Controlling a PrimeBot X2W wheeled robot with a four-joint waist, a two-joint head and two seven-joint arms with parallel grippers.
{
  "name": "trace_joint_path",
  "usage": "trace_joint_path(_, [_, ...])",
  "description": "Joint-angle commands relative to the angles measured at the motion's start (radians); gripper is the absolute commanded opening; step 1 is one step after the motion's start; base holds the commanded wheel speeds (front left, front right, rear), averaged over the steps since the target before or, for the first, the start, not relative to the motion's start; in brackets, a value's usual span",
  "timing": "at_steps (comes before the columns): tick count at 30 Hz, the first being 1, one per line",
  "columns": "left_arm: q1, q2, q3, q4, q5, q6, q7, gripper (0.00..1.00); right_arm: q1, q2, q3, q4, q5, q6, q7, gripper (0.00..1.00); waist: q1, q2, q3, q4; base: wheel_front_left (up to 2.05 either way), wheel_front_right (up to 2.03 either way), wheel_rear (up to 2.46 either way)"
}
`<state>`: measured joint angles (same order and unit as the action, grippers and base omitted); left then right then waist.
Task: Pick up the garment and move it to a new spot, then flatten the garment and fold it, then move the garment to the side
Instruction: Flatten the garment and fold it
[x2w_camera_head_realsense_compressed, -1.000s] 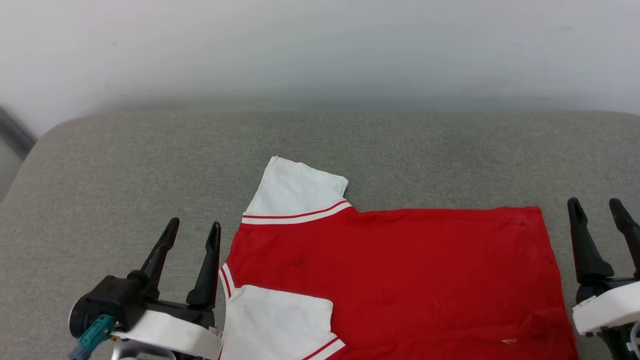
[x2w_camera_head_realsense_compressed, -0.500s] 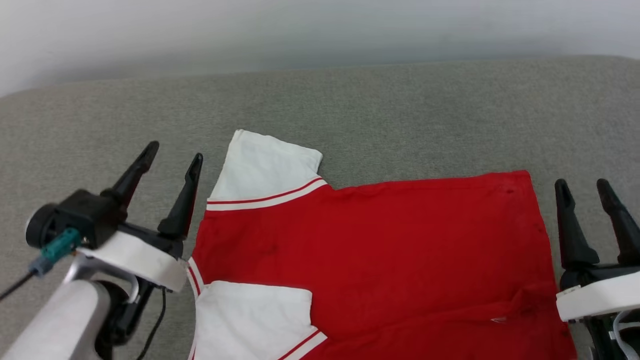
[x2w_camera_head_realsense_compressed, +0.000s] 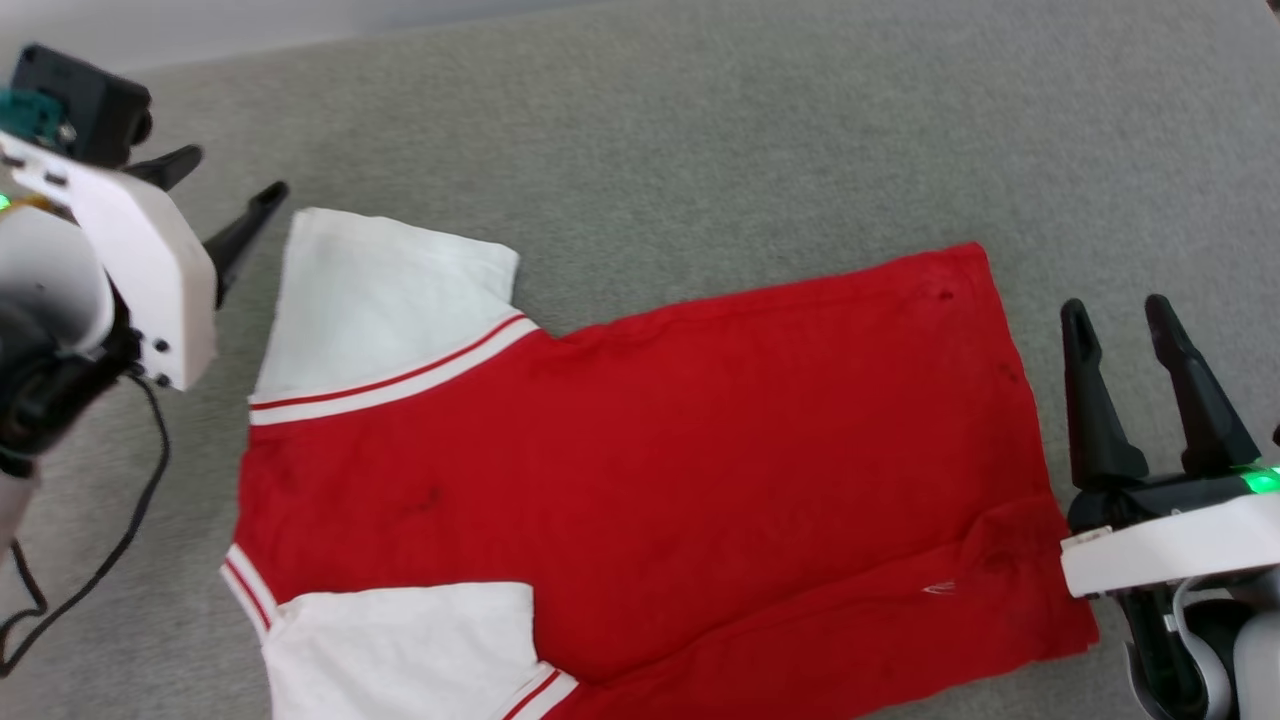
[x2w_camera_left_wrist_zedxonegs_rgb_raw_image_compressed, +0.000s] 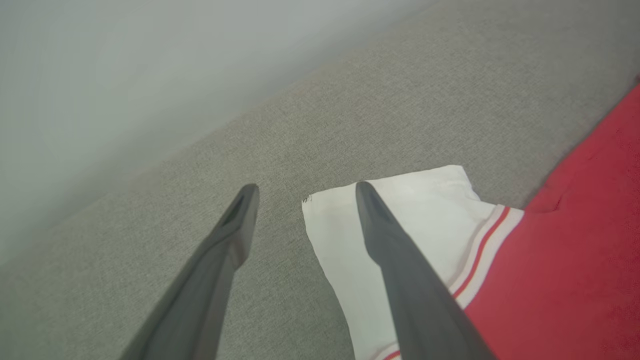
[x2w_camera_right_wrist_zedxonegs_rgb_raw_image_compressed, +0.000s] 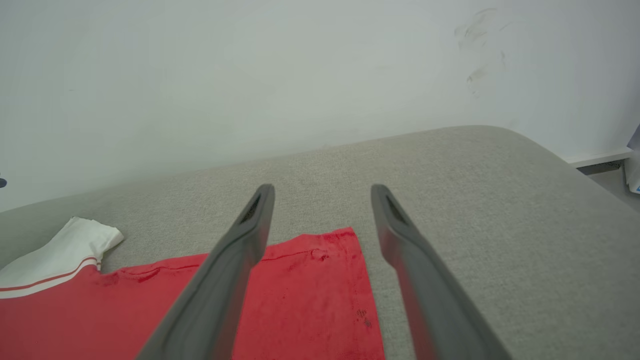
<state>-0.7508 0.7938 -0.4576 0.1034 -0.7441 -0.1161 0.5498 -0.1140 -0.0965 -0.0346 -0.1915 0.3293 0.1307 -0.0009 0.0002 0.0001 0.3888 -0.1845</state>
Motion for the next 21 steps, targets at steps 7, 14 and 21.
trace_joint_path(7, [-0.112,0.030,-0.041,0.088,-0.079,-0.006,0.239,1.00,-0.039,0.018,0.042,0.037,0.002,0.000,-0.026,1.00,-0.0002,-0.0001,0.090,-0.072,0.00,0.00,0.00])
trace_joint_path(14, [-0.124,0.012,-0.059,0.177,-0.083,0.013,0.275,1.00,-0.065,0.024,0.070,0.064,0.018,0.000,-0.040,1.00,-0.0002,-0.0001,0.131,-0.105,0.00,0.00,0.00])
trace_joint_path(21, [-0.082,0.001,-0.085,0.199,-0.114,0.003,0.290,0.00,-0.068,0.022,0.066,0.084,0.006,0.000,-0.040,1.00,-0.0002,-0.0001,0.129,-0.108,0.00,0.00,0.00])
